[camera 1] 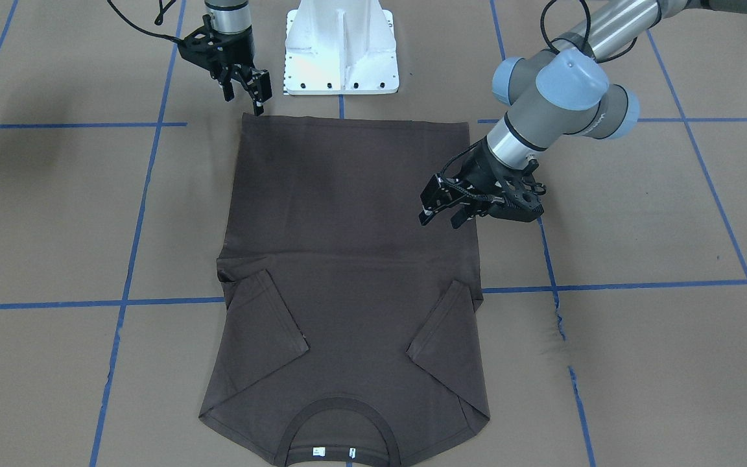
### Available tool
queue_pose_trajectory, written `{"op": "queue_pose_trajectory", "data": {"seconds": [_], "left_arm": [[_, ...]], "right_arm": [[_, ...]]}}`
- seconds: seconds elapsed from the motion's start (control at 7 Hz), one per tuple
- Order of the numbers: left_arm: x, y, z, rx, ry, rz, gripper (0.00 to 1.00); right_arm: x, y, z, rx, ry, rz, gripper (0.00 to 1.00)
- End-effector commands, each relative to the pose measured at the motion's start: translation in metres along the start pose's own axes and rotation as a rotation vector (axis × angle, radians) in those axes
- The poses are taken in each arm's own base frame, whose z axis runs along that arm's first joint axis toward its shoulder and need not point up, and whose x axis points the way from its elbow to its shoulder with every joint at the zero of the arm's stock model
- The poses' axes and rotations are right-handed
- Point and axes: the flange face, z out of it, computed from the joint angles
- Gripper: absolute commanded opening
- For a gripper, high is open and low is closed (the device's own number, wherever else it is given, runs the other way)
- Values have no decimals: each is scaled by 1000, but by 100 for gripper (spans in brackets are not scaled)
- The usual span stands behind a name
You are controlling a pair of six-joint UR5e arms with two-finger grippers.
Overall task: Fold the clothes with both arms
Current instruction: 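Move the right gripper to the hem corner nearest the robot while the left gripper withdraws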
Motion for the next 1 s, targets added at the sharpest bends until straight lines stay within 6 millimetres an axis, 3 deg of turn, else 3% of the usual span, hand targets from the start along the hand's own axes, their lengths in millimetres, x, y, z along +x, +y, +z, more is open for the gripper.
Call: {"op": "queue_pose_trajectory", "data": {"seconds": [0.0, 0.43, 0.57, 0.71, 0.86], "left_arm": [[1, 1, -2, 0, 4, -1, 74], [-7, 2, -1, 1, -3, 0, 80], [-7, 1, -1, 1, -1, 2, 81], [-7, 2, -1, 1, -1, 2, 81], [-8, 1, 1, 1, -4, 3, 83]], "right_arm": [[4, 9, 12, 18, 16, -10, 81], [1, 0, 18, 37, 19, 2, 76], [-1, -4, 19, 41, 18, 7, 69], [-1, -4, 21, 44, 20, 9, 57], [-4, -6, 21, 46, 17, 15, 27]]}}
